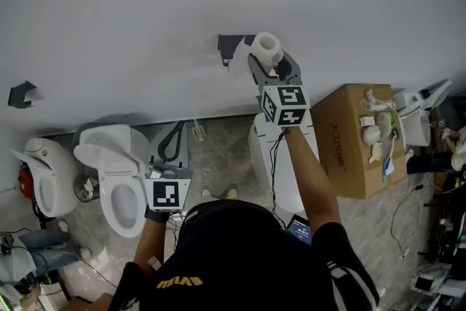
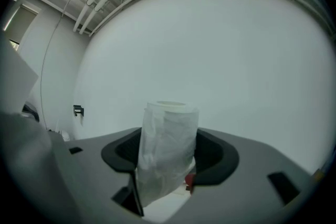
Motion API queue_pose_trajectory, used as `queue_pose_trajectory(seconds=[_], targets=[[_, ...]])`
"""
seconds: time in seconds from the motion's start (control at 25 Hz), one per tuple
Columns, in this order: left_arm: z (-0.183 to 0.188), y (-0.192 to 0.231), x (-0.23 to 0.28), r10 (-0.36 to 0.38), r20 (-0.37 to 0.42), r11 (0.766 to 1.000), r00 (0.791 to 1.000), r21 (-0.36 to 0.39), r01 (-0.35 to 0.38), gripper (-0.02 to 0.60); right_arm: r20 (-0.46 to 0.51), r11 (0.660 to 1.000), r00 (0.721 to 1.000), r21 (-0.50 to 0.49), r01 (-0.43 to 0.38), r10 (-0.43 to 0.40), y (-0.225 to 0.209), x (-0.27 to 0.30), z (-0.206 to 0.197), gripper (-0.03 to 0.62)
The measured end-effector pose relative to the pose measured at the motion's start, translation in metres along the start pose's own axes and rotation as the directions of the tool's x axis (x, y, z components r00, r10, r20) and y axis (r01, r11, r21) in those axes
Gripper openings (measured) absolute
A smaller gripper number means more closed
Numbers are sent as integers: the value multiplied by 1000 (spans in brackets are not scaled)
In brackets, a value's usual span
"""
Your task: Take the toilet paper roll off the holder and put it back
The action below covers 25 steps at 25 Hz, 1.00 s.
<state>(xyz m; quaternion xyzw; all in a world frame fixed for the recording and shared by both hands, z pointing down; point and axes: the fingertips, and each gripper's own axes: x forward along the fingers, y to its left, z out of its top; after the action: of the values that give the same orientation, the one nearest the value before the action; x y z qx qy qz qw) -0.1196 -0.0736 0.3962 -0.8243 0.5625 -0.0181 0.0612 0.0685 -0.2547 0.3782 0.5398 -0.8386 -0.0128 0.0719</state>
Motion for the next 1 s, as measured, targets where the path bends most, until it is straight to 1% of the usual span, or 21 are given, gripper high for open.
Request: queue_pose_trajectory(seconds=[0.16, 0.28, 0.44, 0.52, 0.68, 0.8, 0.92, 1.0], targets=[[-3, 2, -1, 1, -11, 1000, 1000, 9, -1, 12, -3, 1000, 1000, 12, 13, -13, -12, 17, -3, 264], [-2, 6, -4, 20, -6, 1000, 1000, -15, -20, 12, -8, 1000, 1000, 15, 21, -21, -16, 28, -6, 264], [1, 9, -7, 18, 1, 999, 1000, 28, -18, 12, -26, 1000, 999, 6, 28, -28, -18, 44, -17, 264], [0, 7, -7, 15, -3, 999, 1000, 29, -15, 12, -37, 1000, 999, -2, 28, -28, -19, 54, -23, 264], [-7, 7, -10, 20, -31, 1000, 999, 16, -20, 12, -40, 1000, 999, 9, 23, -23, -19, 76, -29, 264], [-15, 8, -15, 23, -73, 999, 997, 48, -19, 12, -42, 1000, 999, 18, 10, -10, -19, 87, -33, 264], [-23, 10, -18, 43, -108, 999, 993, 36, -39, 12, -43, 1000, 999, 7, 19, -18, -27, 97, -36, 264], [-24, 12, -21, 55, -116, 998, 992, 26, -52, 12, -47, 1000, 999, 7, 24, -23, -30, 103, -39, 264]])
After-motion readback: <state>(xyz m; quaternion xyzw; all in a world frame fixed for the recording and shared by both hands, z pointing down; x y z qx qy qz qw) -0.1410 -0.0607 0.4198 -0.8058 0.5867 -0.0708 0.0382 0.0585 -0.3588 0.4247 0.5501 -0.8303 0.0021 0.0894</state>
